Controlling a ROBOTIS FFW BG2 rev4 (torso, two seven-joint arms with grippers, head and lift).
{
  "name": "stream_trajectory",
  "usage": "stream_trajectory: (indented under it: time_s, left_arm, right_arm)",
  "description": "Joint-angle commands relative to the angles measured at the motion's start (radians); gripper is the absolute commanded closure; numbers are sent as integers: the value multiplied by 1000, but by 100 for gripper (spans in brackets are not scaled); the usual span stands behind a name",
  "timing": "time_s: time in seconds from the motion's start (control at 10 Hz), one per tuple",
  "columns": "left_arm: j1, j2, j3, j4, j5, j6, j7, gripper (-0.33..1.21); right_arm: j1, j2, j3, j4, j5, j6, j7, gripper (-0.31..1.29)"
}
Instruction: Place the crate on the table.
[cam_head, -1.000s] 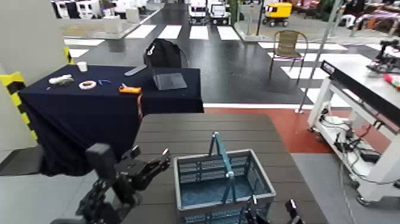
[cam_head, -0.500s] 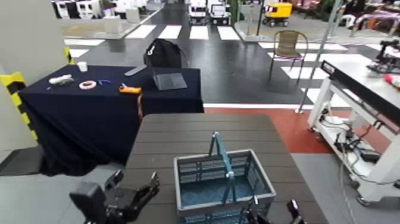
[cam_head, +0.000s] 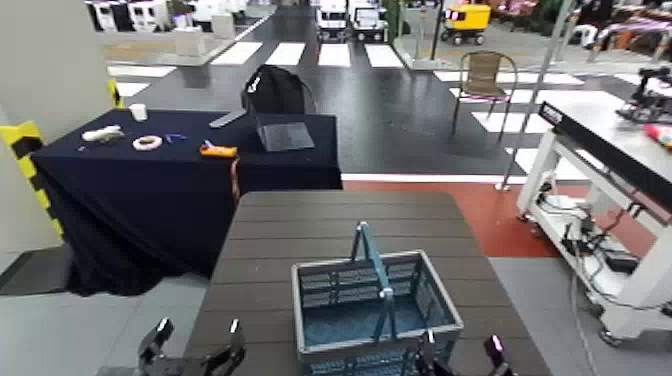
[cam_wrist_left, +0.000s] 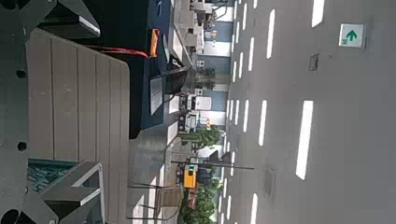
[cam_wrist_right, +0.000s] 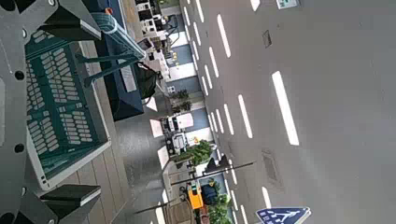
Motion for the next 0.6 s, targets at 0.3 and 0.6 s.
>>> stream_trajectory:
  time_s: [0.3,0.6]
  left_arm:
    - [49,1,16,-38,-43,-4,17,11]
    - [47,3,16,-38,-45,-4,17,11]
  right_arm:
    - [5,3,-5,-4,12,7,-11,14]
    - [6,5,-7,-7,13,13,-11,14]
